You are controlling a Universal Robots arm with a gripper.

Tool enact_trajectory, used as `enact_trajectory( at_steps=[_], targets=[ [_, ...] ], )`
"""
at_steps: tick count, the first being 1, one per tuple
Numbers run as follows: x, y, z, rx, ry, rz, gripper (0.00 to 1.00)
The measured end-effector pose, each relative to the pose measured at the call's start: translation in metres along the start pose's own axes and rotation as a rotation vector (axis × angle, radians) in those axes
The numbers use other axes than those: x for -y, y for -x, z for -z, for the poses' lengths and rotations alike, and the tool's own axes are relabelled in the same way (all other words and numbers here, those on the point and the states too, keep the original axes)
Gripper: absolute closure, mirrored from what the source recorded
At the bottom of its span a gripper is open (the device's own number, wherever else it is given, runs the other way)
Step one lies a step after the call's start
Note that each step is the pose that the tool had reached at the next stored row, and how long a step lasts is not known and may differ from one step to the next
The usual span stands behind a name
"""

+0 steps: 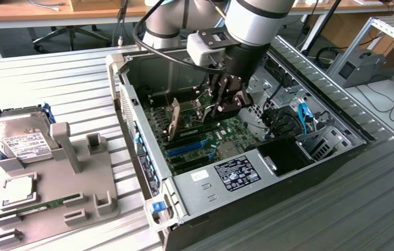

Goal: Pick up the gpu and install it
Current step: 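Insert the gpu into the slot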

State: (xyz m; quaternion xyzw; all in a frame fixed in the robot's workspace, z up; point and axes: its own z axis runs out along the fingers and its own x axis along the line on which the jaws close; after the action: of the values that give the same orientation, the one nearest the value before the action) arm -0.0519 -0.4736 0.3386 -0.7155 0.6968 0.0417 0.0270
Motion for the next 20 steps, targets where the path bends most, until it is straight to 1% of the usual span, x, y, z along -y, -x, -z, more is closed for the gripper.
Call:
enact_trajectory(
  at_steps=[10,20],
  targets=[
    [-0.0063,-0.0043,-0.0049,-0.0001,0.0005,0.006,0.74],
    [-0.0095,-0.0063,-0.0081,0.0,0.001,0.011,0.74]
  ],
)
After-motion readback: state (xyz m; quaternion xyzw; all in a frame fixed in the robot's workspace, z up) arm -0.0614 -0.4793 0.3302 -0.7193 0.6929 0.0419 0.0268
